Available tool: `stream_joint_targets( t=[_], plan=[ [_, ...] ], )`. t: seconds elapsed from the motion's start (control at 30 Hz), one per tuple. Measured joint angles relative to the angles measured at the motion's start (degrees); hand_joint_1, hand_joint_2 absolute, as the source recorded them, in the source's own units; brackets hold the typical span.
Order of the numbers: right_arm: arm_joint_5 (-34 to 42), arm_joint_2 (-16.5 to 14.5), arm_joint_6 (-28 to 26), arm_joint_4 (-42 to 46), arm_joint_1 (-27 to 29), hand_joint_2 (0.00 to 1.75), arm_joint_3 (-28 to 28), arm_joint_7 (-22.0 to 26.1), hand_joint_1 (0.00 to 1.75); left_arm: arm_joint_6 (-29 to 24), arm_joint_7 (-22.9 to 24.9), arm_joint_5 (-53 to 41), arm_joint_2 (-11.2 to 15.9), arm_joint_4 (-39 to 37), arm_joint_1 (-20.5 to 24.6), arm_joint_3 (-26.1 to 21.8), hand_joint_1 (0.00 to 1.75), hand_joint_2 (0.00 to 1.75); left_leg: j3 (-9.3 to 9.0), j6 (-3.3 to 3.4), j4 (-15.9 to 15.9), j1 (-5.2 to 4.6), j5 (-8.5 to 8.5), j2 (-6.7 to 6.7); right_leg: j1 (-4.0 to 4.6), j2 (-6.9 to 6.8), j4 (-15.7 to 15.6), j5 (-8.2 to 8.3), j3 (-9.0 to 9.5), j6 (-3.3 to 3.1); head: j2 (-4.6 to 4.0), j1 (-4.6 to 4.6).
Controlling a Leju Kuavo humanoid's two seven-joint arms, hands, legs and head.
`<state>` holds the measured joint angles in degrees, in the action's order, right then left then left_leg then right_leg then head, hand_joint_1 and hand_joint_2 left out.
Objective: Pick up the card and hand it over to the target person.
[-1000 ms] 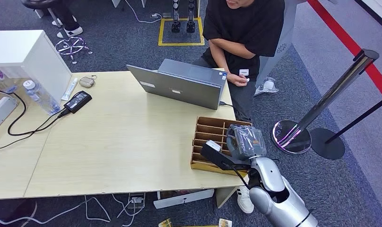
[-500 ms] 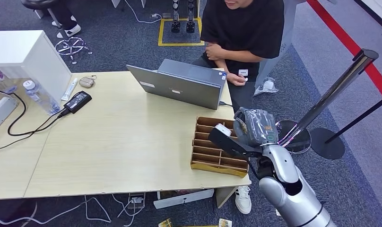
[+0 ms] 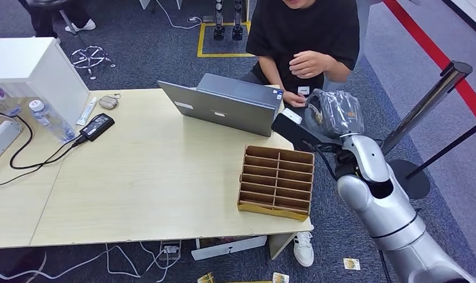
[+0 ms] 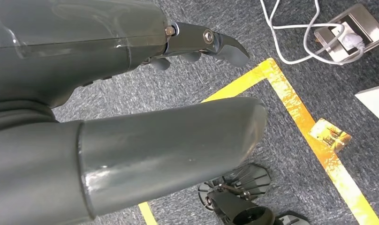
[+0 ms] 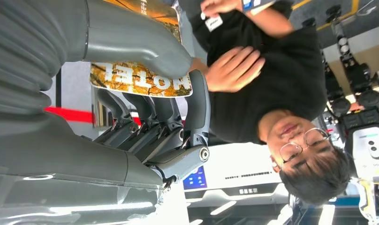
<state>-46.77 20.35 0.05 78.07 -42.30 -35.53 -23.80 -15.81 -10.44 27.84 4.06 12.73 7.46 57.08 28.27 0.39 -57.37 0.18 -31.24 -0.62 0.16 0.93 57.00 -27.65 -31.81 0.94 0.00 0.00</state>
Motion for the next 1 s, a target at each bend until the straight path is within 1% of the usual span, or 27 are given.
stream_joint_targets(
  t=[0.1,0.2,0.3,0.4,0.6,0.63,0.7,0.73,0.77,0.83,1.0],
  plan=[
    [0.3,0.0,0.6,-1.3,-1.0,1.75,-0.7,0.0,1.51,-0.2,0.0,0.0,0.0,0.0,0.0,0.0,0.0,0.0,0.0,0.0,0.0,0.0,0.0,-0.04,0.0,-0.03,0.0,-0.01,0.02,0.0,0.0,0.0],
    [0.3,-0.2,2.0,-4.2,-3.1,1.75,-2.1,0.0,1.47,-0.4,0.1,-0.2,0.0,0.0,0.0,0.2,0.0,0.0,0.02,0.0,0.0,0.0,-0.03,-0.01,0.0,0.02,0.0,-0.02,-0.01,-0.01,0.0,0.0],
    [-1.2,0.1,2.4,-7.1,-4.7,1.75,-3.6,-0.1,1.44,-0.6,0.2,-0.3,0.0,0.0,0.0,0.3,0.0,0.0,0.01,-0.01,0.0,-0.02,0.02,0.02,-0.02,0.03,0.0,0.02,-0.02,0.0,0.0,0.0],
    [-4.1,0.8,2.5,-8.0,-4.9,1.75,-4.9,0.1,1.4,-0.7,0.2,-0.4,0.0,0.0,0.0,0.4,0.0,0.0,0.02,0.0,0.0,0.01,-0.01,-0.07,0.01,-0.04,0.0,-0.02,0.01,-0.01,0.0,0.0],
    [-6.0,0.7,2.9,-8.5,-4.0,1.75,-5.0,0.1,1.34,-0.8,0.6,-0.5,0.1,0.0,0.0,0.5,0.0,0.0,-0.02,0.01,0.0,0.01,0.01,-0.11,0.01,-0.08,0.0,-0.03,0.06,-0.01,0.0,0.0],
    [-6.2,0.7,3.0,-8.6,-3.9,1.75,-5.0,0.1,1.28,-0.8,0.6,-0.5,0.1,0.0,0.0,0.5,0.0,0.0,-0.02,0.01,0.0,0.01,0.01,-0.11,0.01,-0.08,0.0,-0.04,0.06,-0.01,0.0,0.0],
    [-6.6,0.7,3.6,-8.8,-3.9,1.75,-5.3,0.4,0.7,-0.8,0.7,-0.6,0.1,0.0,0.1,0.6,0.0,0.0,-0.02,0.01,0.0,0.0,0.01,-0.11,0.0,-0.08,0.0,-0.03,0.06,0.0,0.0,0.0],
    [-6.8,0.7,4.0,-8.9,-3.9,1.75,-5.5,0.5,0.37,-0.8,0.8,-0.6,0.1,0.0,0.1,0.6,0.0,0.0,-0.01,0.01,0.0,0.0,0.01,-0.11,0.0,-0.08,0.0,-0.04,0.04,0.0,0.0,0.0],
    [-6.9,0.7,4.4,-9.0,-3.8,1.75,-5.7,0.6,0.09,-0.8,0.9,-0.6,0.2,0.0,0.1,0.6,0.0,0.0,0.0,0.01,0.0,0.0,0.01,-0.11,0.0,-0.08,0.0,-0.04,0.04,-0.01,0.0,0.0],
    [-7.0,0.5,4.7,-9.1,-3.6,1.75,-5.8,0.6,0.0,-0.9,0.9,-0.6,0.2,0.0,0.0,0.6,0.0,0.0,0.0,0.01,0.0,0.01,0.02,-0.1,0.01,-0.08,0.0,-0.03,0.04,-0.01,0.0,0.0],
    [-6.8,0.4,4.4,-9.2,-3.1,1.75,-5.4,0.4,0.0,-0.9,1.0,-0.5,0.2,0.0,0.0,0.5,0.0,0.0,0.02,0.01,0.0,0.01,0.01,-0.14,0.01,-0.1,0.0,-0.04,0.03,-0.01,0.0,0.0]
  ],
)
